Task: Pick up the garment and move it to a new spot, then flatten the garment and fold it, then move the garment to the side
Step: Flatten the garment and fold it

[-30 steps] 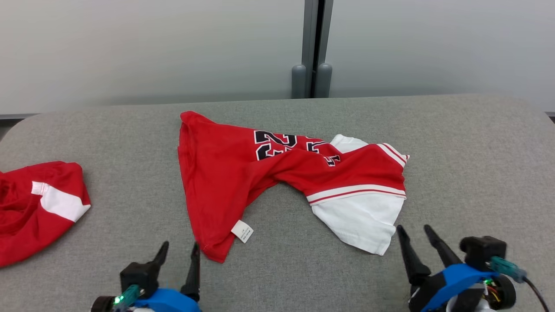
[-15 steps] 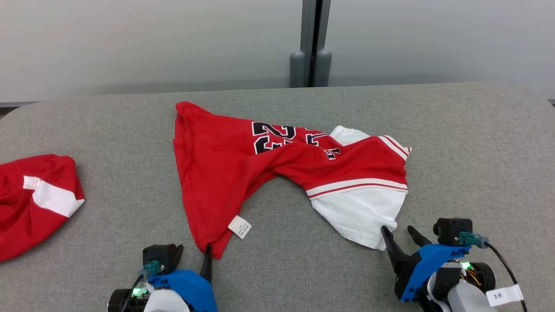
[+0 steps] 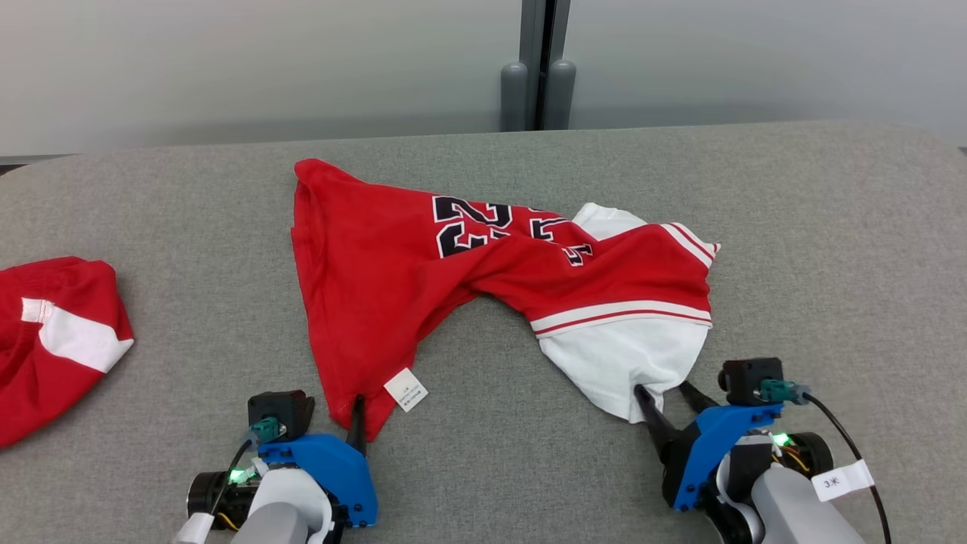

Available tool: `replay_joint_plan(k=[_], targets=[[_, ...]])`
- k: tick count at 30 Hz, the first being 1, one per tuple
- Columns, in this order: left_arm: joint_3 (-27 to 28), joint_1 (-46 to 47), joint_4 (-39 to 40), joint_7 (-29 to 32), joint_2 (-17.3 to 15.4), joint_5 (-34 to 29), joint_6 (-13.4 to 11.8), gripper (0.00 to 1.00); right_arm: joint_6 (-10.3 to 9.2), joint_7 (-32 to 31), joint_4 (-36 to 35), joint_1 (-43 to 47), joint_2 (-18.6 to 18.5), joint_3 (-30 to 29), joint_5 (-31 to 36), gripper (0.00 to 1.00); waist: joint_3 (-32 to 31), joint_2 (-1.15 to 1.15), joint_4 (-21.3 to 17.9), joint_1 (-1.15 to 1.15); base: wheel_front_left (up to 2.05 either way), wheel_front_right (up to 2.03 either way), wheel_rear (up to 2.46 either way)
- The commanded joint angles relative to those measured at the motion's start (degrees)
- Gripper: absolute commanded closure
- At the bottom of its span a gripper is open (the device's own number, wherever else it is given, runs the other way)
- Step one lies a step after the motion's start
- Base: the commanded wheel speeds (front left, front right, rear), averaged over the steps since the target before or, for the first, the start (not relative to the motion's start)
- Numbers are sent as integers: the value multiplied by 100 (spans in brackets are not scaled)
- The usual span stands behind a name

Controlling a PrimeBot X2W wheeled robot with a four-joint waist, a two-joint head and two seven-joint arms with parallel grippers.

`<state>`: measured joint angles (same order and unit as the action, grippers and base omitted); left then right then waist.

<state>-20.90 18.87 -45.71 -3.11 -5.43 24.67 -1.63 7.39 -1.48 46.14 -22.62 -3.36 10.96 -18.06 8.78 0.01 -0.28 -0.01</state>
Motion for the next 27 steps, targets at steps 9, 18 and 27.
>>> replay_joint_plan(k=[9, 18, 27], targets=[[4, 158, -366, -293, 73, 198, 254, 100, 16, 122, -48, 172, 59, 288, -296, 100, -11, -1, 11, 1, 0, 0, 0], [269, -36, 962, -1020, -272, 306, 360, 100, 12, 514, -1783, 457, 37, -602, -59, 100, -260, -1, -101, 1, 0, 0, 0], [566, -481, 3645, -680, -634, 593, 199, 100, 12, -220, -4445, 1147, 37, -1336, 169, 100, -387, -1, -118, 1, 0, 0, 0]])
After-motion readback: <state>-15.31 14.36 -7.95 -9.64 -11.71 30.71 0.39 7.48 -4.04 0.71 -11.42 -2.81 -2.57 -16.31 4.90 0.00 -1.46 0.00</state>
